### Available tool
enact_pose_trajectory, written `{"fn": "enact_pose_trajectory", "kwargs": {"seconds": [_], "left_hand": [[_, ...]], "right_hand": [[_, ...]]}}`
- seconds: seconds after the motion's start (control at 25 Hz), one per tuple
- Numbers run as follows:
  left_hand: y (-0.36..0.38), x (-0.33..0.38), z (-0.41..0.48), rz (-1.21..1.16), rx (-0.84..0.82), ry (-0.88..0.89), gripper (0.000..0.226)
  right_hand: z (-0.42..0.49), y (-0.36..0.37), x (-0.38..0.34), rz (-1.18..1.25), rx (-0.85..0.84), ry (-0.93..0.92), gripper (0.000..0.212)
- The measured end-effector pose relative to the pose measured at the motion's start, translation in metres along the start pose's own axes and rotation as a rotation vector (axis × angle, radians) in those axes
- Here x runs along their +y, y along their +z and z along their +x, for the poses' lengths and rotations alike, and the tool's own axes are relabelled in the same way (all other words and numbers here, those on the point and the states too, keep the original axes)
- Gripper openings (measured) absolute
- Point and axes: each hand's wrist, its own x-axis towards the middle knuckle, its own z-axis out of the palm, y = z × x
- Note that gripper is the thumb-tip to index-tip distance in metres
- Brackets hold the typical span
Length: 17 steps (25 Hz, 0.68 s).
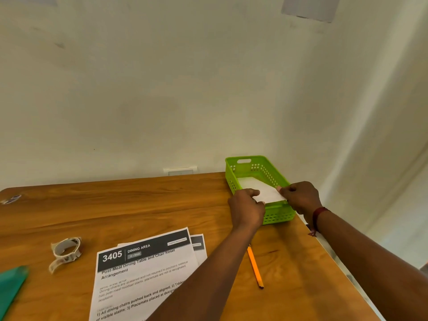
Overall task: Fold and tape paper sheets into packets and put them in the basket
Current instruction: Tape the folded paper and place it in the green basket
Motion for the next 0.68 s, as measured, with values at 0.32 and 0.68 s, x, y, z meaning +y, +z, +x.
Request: {"fn": "enact_pose_trajectory", "kwargs": {"seconds": [0.32,0.68], "left_hand": [[0.0,-0.009,-0.015,0.254,0.022,0.215,0.028],[-0.022,-0.009,-0.026,0.417,-0.056,0.365,0.043]], "right_hand": [[-0.018,0.003,0.001,-0.378,0.099,-0.268,0.048],[-0.061,0.014,-0.01,-0.808,0.217,-0.574,0.049]]}}
